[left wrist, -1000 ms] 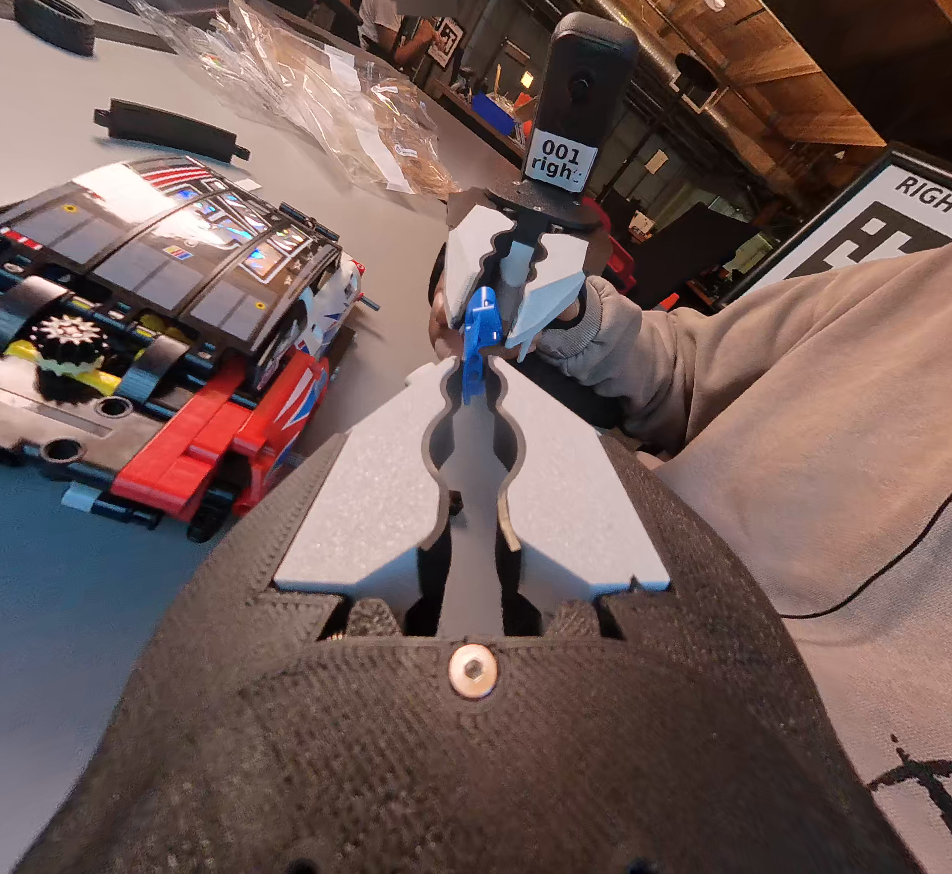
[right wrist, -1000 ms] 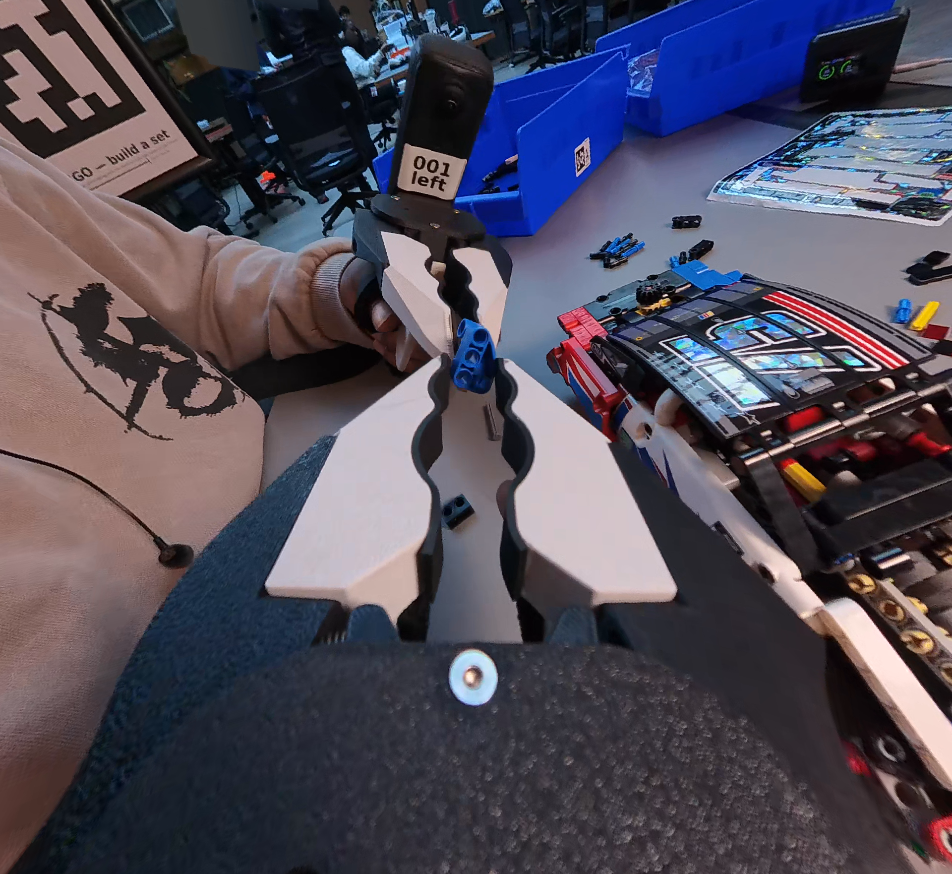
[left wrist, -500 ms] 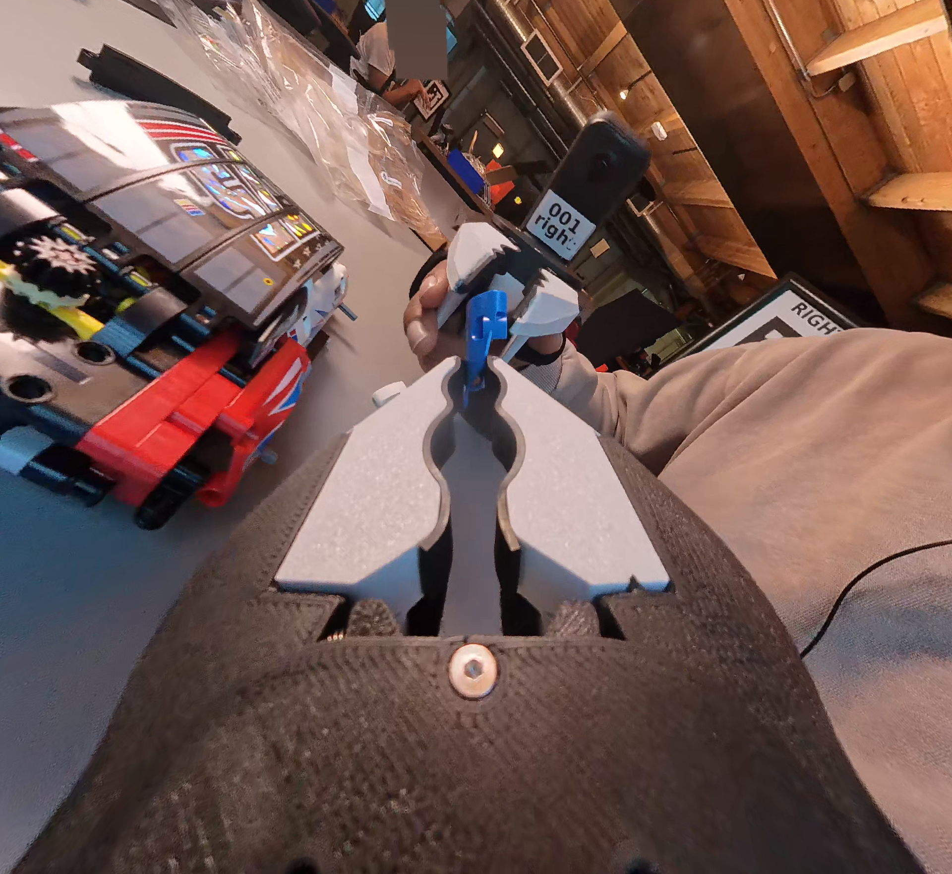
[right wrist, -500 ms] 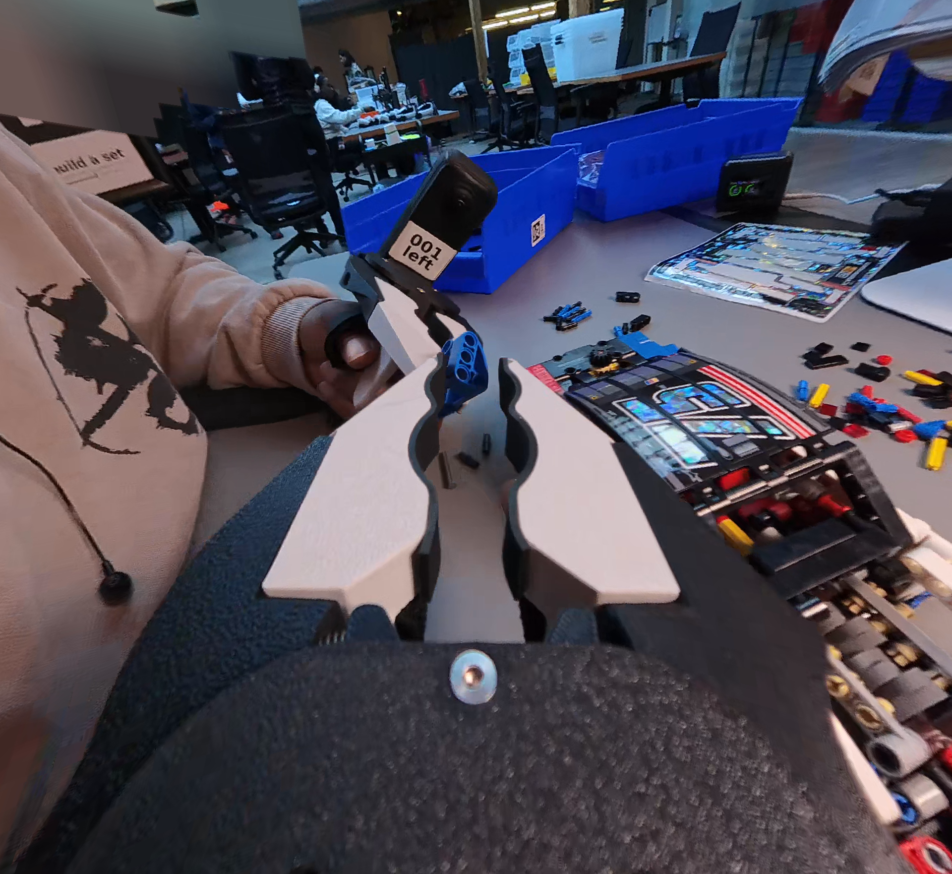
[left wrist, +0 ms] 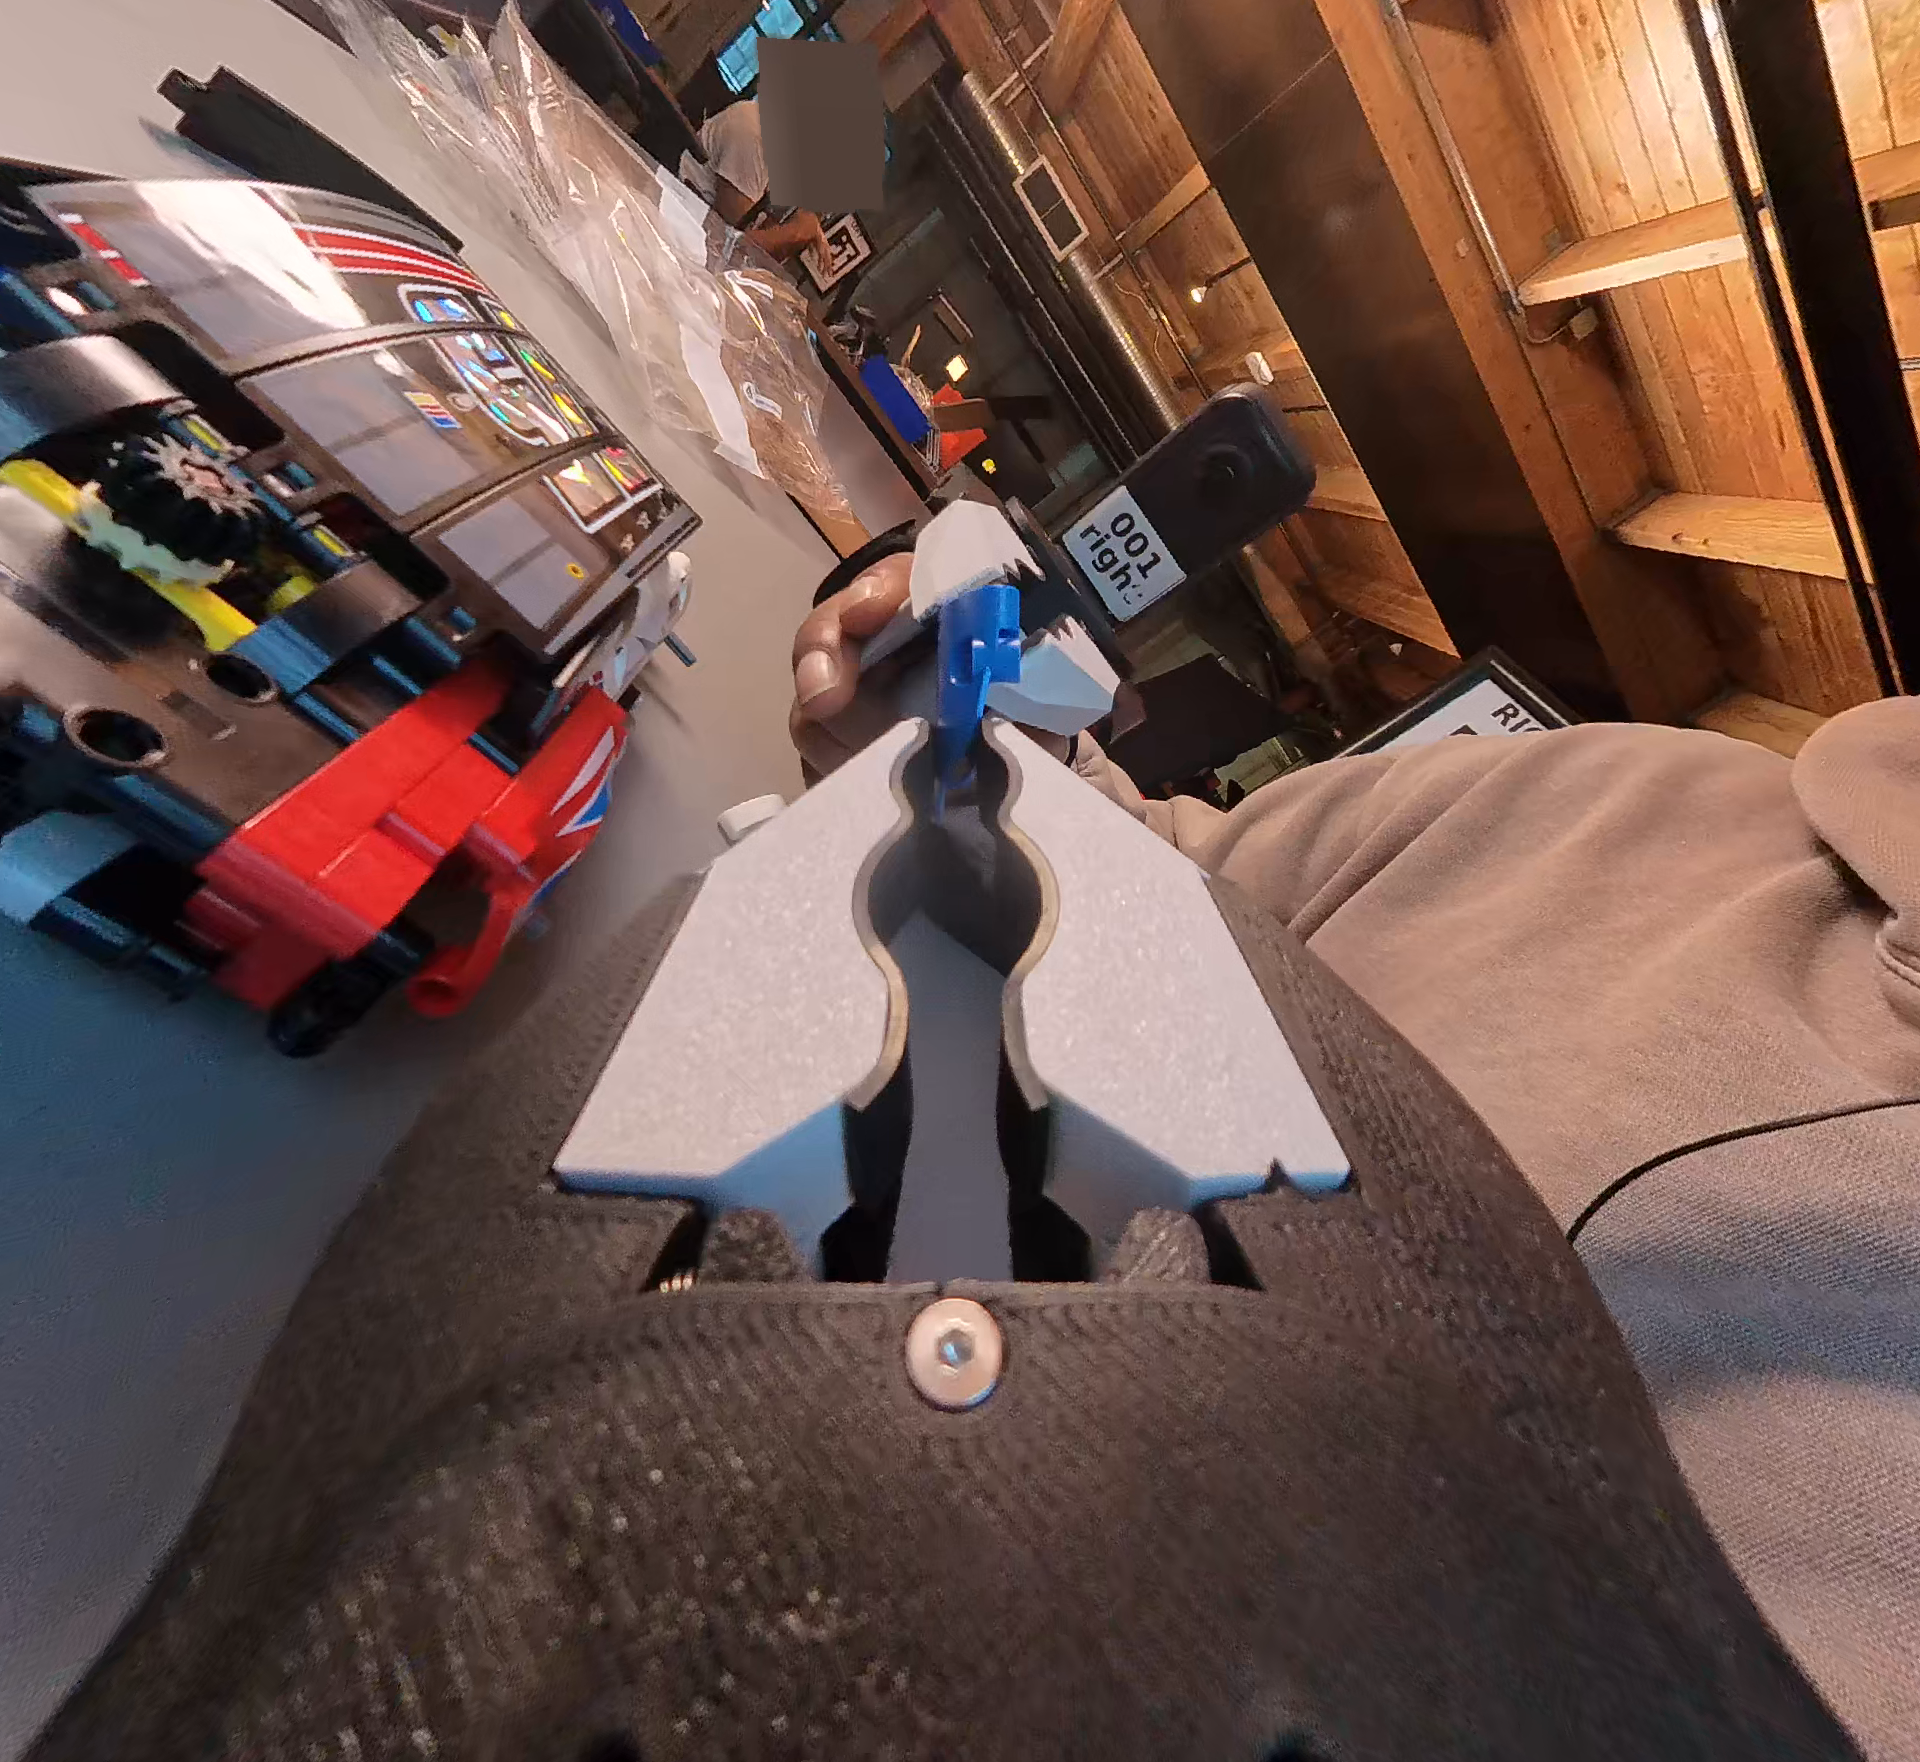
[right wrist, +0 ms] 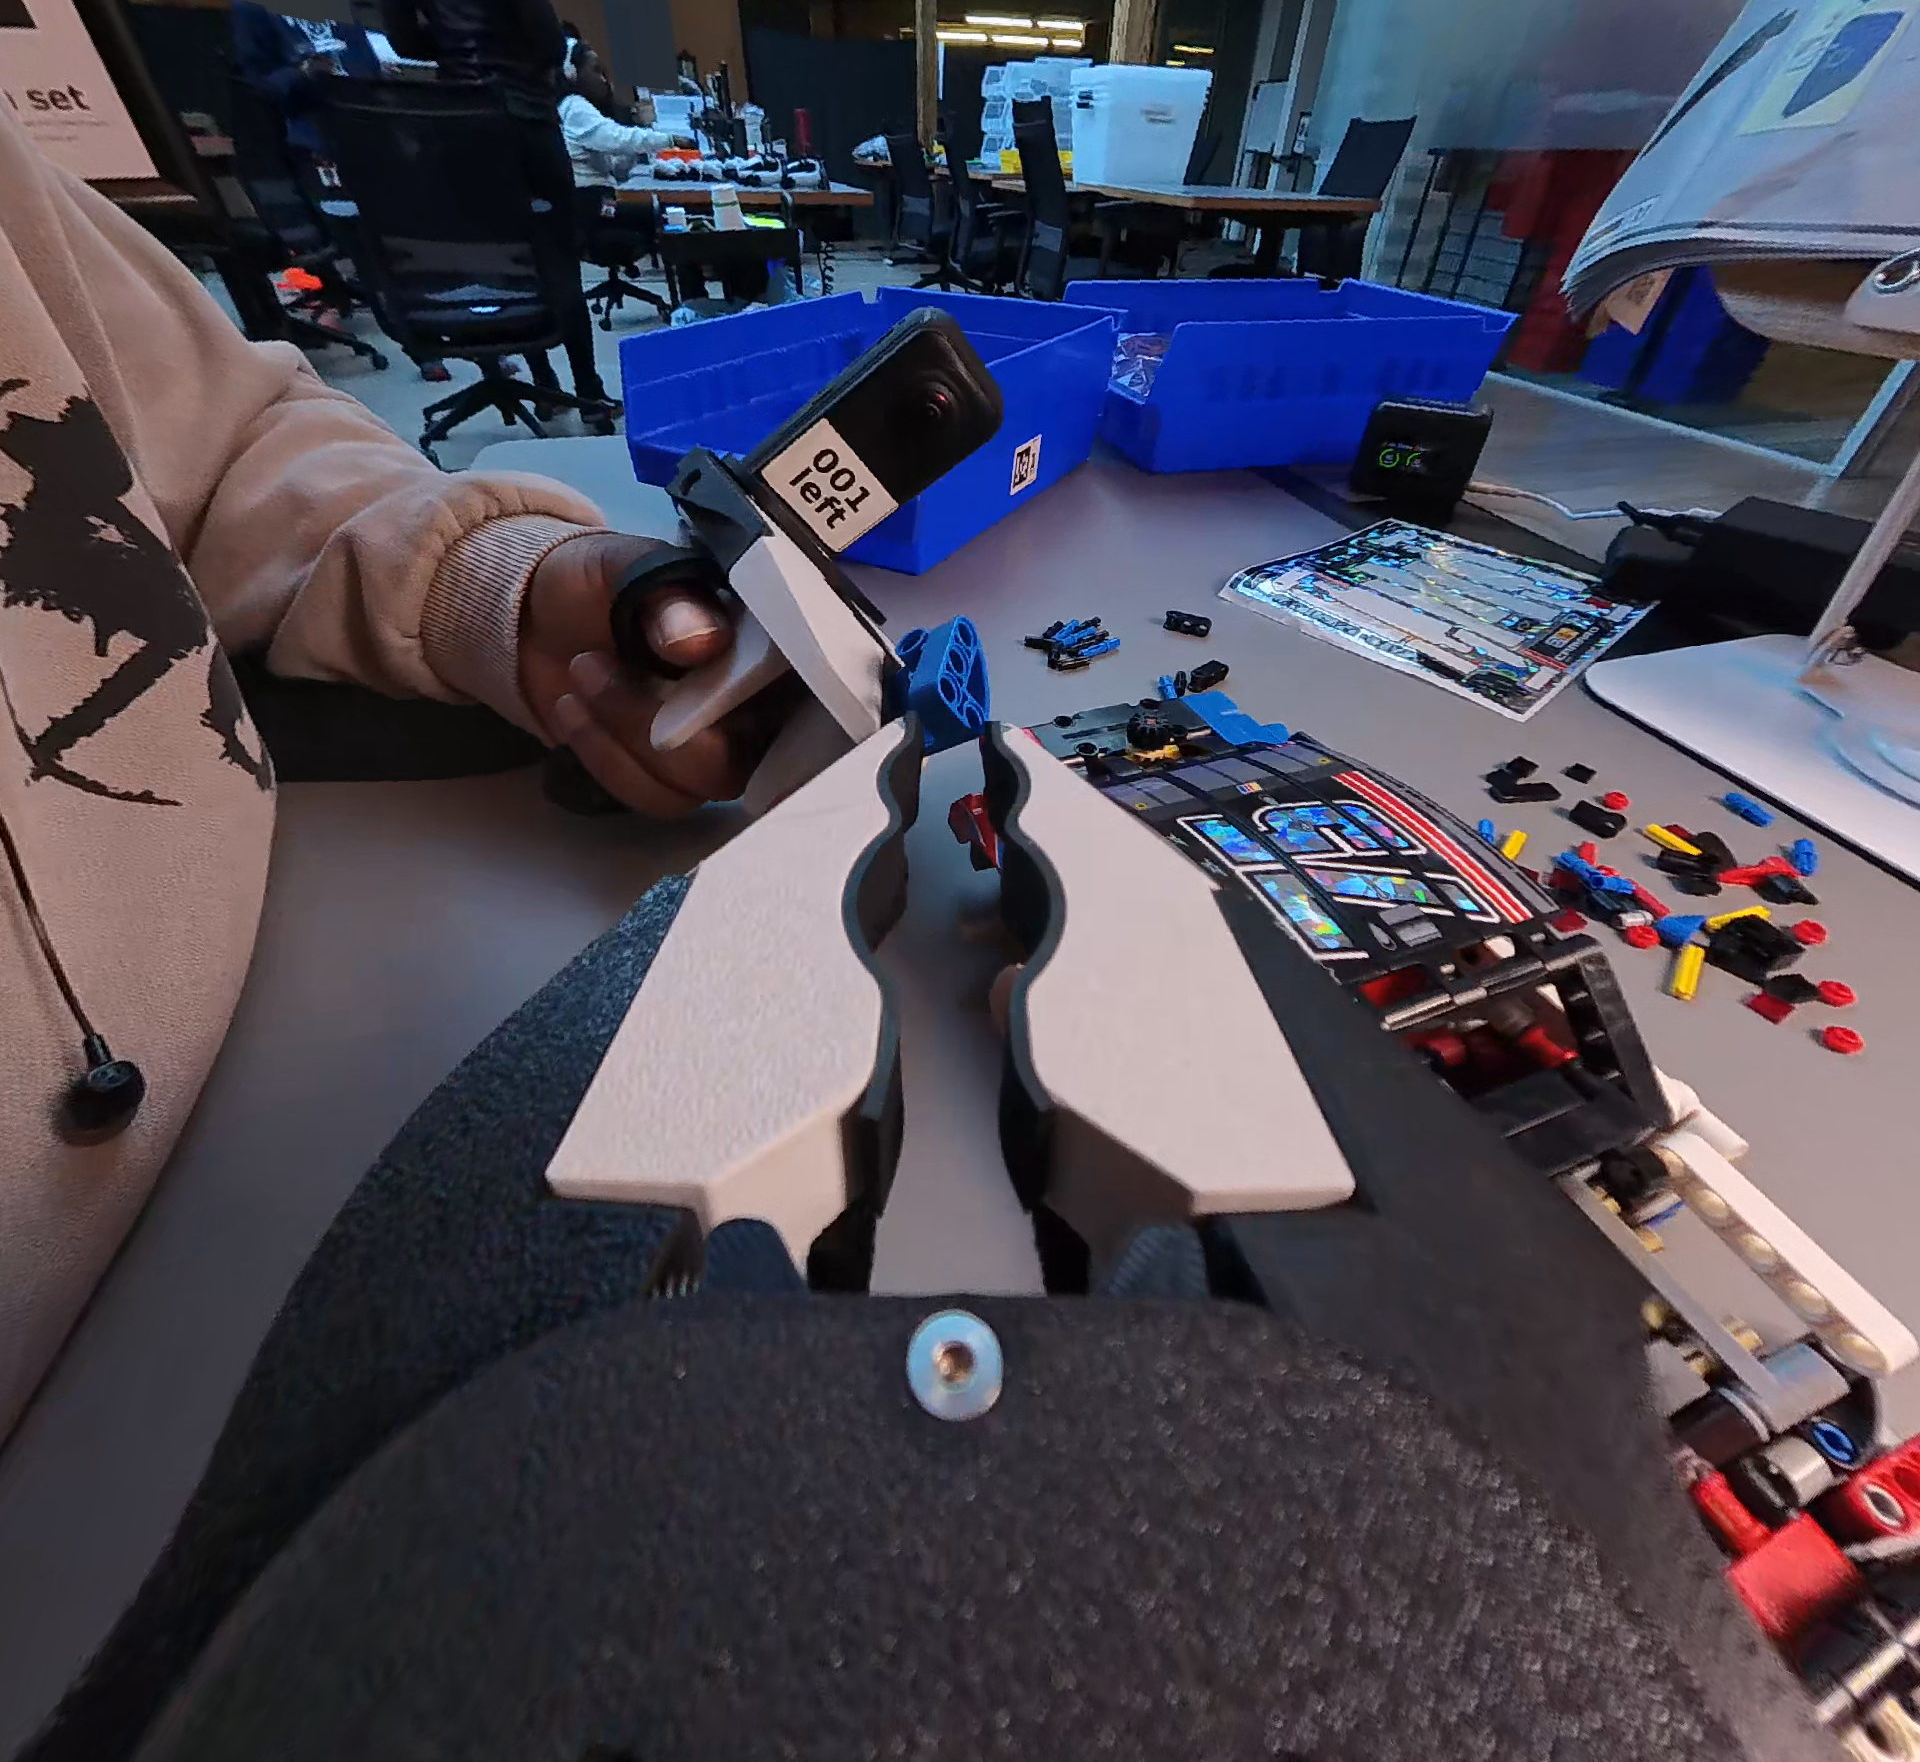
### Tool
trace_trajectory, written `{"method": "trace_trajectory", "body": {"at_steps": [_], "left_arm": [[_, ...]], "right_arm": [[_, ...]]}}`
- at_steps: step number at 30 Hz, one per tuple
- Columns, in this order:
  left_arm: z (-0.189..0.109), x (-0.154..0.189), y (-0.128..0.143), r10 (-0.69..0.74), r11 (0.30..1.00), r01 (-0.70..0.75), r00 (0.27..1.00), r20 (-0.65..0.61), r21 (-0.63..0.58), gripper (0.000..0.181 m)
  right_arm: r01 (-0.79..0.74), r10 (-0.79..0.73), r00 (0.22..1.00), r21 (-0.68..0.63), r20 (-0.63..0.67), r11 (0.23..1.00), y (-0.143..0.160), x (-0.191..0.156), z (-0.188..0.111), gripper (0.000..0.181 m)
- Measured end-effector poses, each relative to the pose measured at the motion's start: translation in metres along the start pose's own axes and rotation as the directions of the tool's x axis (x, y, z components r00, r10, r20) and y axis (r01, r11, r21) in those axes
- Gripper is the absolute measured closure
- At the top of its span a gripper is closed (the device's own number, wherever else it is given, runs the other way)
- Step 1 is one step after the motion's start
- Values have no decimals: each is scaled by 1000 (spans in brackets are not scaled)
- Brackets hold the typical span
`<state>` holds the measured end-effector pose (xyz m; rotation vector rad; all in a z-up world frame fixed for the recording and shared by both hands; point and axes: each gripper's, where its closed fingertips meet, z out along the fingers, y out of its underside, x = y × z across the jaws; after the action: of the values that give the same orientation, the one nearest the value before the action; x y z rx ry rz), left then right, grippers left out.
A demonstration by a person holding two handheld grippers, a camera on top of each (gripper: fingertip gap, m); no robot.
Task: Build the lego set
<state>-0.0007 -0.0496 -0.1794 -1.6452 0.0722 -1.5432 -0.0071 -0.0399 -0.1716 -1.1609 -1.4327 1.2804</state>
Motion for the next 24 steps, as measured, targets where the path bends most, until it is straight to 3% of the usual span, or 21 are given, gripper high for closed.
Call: {"method": "trace_trajectory", "body": {"at_steps": [7,17,24], "left_arm": [[1,0,3,-29,999,29,999,-21,-25,177],[-2,-7,4,170,982,-164,983,62,-93,175],[0,-3,7,224,970,-217,973,49,-109,175]], "right_arm": [[-68,68,997,-15,37,998,3,-1,-2,173],[-194,198,979,-78,48,978,15,4,-2,174],[-204,208,977,-79,53,976,12,1,-6,174]]}}
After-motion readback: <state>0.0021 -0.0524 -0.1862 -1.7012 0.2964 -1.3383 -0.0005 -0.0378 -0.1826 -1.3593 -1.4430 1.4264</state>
